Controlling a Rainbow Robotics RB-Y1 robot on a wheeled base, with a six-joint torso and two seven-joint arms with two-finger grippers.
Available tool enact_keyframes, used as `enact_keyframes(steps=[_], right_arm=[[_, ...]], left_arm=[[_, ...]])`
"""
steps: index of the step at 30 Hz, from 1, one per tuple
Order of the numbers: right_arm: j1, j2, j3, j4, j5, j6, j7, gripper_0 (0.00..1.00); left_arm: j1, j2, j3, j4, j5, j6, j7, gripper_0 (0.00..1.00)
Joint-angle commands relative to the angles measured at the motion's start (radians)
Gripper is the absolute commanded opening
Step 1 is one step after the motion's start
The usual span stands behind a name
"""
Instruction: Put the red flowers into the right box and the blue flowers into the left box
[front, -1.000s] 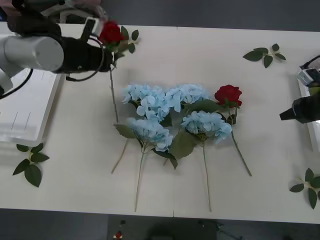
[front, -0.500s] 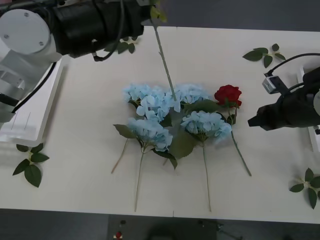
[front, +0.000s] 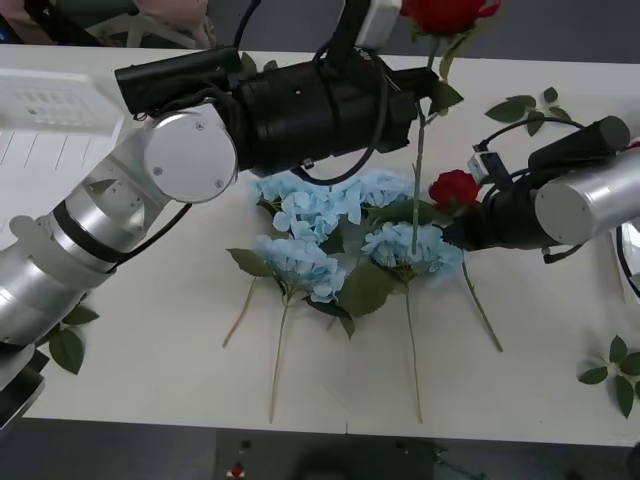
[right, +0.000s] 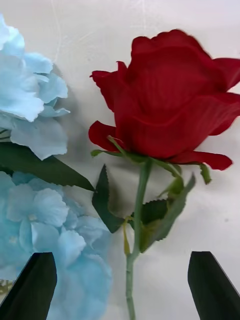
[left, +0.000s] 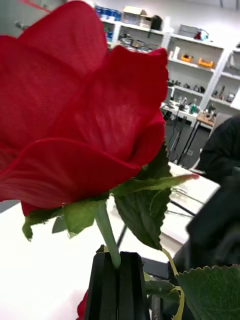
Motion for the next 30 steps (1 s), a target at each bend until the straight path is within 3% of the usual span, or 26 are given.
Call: enact_keyframes(steps=[1, 8, 12, 13, 14, 16, 18, 30], right_arm=[[-0.046, 0.043, 0.008, 0.055, 0.029, -0.029, -0.024, 0.77], [-0.052, 0.076, 0.039, 0.168, 0.06, -0.124, -0.02, 0.77], [-0.053, 0.079, 0.082, 0.225, 0.077, -0.196, -0.017, 0.63], [-0.053, 0.079, 0.097, 0.239, 0.084, -0.221, -0.015, 0.54], [-0.052, 0.079, 0.099, 0.244, 0.086, -0.227, -0.017, 0.51], [-0.052, 0.083, 0.1, 0.256, 0.097, -0.233, -0.017, 0.33], [-0.052, 0.083, 0.1, 0.257, 0.107, -0.229, -0.023, 0.0], [-0.076, 0.059, 0.076, 0.25, 0.06, -0.206, -0.032, 0.0]], left_arm=[[-0.041, -0.032, 0.027, -0.071, -0.081, -0.007, -0.102, 0.0], [-0.037, -0.071, 0.028, -0.035, -0.015, -0.042, -0.101, 0.0], [-0.037, -0.071, 0.028, -0.03, 0.013, -0.053, -0.099, 0.0], [-0.035, -0.07, 0.028, -0.03, 0.037, -0.06, -0.099, 0.0], [-0.035, -0.07, 0.028, -0.03, 0.045, -0.062, -0.099, 0.0], [-0.034, -0.067, 0.028, -0.03, 0.06, -0.066, -0.099, 0.0], [-0.034, -0.065, 0.028, -0.029, 0.065, -0.073, -0.098, 0.0], [-0.034, -0.068, 0.028, -0.012, 0.088, -0.085, -0.099, 0.0]])
